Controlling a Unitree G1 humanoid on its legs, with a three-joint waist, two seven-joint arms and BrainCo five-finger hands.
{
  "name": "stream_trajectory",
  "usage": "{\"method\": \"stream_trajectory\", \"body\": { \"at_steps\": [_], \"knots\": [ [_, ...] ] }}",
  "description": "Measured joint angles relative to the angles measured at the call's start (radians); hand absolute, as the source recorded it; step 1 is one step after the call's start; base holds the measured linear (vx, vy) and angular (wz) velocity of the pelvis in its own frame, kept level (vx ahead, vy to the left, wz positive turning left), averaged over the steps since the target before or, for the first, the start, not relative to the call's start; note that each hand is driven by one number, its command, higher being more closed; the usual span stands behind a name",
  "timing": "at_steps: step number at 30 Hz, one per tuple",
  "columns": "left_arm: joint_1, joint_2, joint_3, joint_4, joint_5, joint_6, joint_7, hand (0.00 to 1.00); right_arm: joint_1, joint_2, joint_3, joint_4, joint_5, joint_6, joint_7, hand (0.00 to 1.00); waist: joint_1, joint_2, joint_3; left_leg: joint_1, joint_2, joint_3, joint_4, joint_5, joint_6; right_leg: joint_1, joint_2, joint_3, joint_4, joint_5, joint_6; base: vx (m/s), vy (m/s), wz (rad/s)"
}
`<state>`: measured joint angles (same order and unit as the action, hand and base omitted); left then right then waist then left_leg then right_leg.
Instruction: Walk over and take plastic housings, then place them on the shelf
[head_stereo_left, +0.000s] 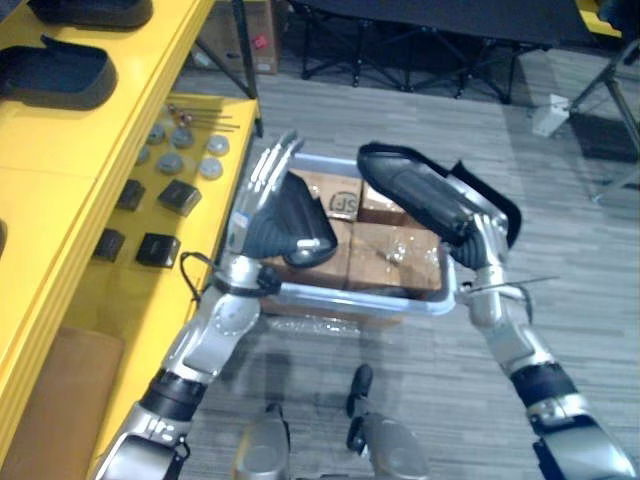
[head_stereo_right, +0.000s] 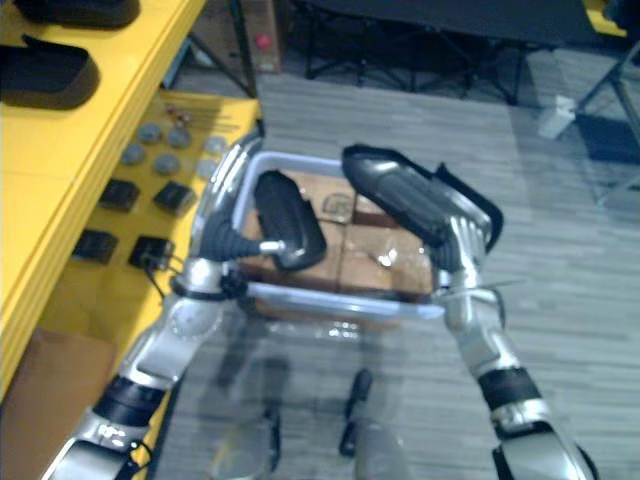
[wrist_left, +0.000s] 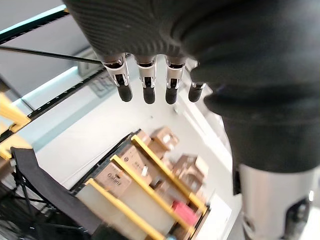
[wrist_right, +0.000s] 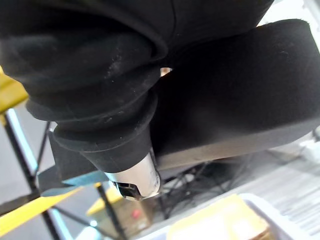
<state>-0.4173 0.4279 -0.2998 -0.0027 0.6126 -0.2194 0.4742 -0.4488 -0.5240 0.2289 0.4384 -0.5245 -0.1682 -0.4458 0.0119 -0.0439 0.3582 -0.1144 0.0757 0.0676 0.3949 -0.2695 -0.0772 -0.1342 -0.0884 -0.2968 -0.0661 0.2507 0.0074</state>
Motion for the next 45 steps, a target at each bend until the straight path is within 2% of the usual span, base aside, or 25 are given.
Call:
{"method": "stream_trajectory", "body": {
  "at_steps": [4,8,10,12,15,22,32,37,42,45],
  "knots": [
    [-0.035,0.003,-0.035,0.049,0.065,0.07,0.027,0.0,-0.021,-0.029,0.033,0.0,0.007,-0.028,0.035,1.0,-0.01,0.012,-0.005,0.0,-0.002,0.0,-0.002,0.0,0.0,-0.006,0.0,0.004,0.0,0.006,-0.002,0.0,0.083,-0.03],
    [-0.044,0.003,-0.042,0.078,0.111,0.1,0.071,0.0,-0.052,-0.034,0.069,-0.016,0.031,-0.034,0.063,1.0,-0.025,0.026,-0.004,0.002,-0.006,0.0,-0.003,-0.001,0.0,-0.006,-0.002,0.012,0.001,0.007,-0.001,-0.03,0.084,-0.03],
    [-0.063,0.01,-0.074,0.082,0.157,0.121,0.093,0.0,-0.063,-0.037,0.08,-0.031,0.045,-0.034,0.081,1.0,-0.025,0.042,0.0,0.003,-0.009,0.001,-0.001,-0.001,0.001,-0.006,-0.004,0.017,0.001,0.007,-0.001,-0.05,0.07,-0.03],
    [-0.086,0.022,-0.114,0.082,0.192,0.157,0.093,0.0,-0.095,-0.049,0.128,-0.032,0.051,-0.034,0.103,1.0,-0.026,0.063,-0.001,0.002,-0.01,0.006,-0.001,-0.003,0.003,-0.008,-0.005,0.022,0.001,0.007,-0.001,-0.07,0.07,-0.06],
    [-0.11,0.031,-0.118,0.084,0.232,0.186,0.084,0.0,-0.114,-0.062,0.152,-0.036,0.082,-0.035,0.144,1.0,-0.028,0.078,0.004,0.001,-0.01,0.008,0.0,-0.003,0.005,-0.009,-0.006,0.022,-0.001,0.006,0.0,-0.08,0.064,-0.03],
    [-0.139,0.062,-0.183,0.149,0.302,0.207,0.019,0.0,-0.12,-0.094,0.158,-0.079,0.129,-0.035,0.216,1.0,-0.036,0.079,0.004,-0.005,-0.01,0.01,0.001,-0.003,0.005,-0.011,-0.004,0.023,-0.012,0.016,-0.001,-0.05,0.064,-0.01],
    [-0.142,0.078,-0.196,0.215,0.308,0.222,-0.025,0.0,-0.165,-0.096,0.227,-0.117,0.192,-0.051,0.279,1.0,-0.044,0.081,0.005,0.008,-0.016,0.022,0.0,-0.005,0.007,-0.005,-0.009,0.033,-0.012,0.023,0.002,-0.04,0.08,-0.03],
    [-0.142,0.077,-0.226,0.239,0.309,0.234,-0.046,0.0,-0.17,-0.096,0.259,-0.119,0.225,-0.051,0.339,1.0,-0.043,0.081,0.006,0.004,-0.016,0.02,0.01,-0.006,0.01,-0.003,-0.011,0.032,-0.012,0.022,0.002,-0.07,0.057,0.01],
    [-0.142,0.077,-0.226,0.248,0.308,0.257,-0.048,0.0,-0.17,-0.096,0.264,-0.127,0.266,-0.043,0.39,1.0,-0.049,0.084,0.007,-0.01,-0.016,0.007,0.027,-0.008,0.011,-0.003,-0.012,0.024,-0.012,0.023,0.003,-0.06,0.048,0.06],
    [-0.143,0.076,-0.226,0.25,0.308,0.28,-0.055,0.0,-0.173,-0.096,0.278,-0.155,0.279,-0.018,0.42,1.0,-0.049,0.084,0.007,-0.01,-0.016,0.005,0.03,-0.008,0.011,0.001,-0.012,0.023,-0.012,0.024,0.003,-0.07,0.065,0.02]
  ]
}}
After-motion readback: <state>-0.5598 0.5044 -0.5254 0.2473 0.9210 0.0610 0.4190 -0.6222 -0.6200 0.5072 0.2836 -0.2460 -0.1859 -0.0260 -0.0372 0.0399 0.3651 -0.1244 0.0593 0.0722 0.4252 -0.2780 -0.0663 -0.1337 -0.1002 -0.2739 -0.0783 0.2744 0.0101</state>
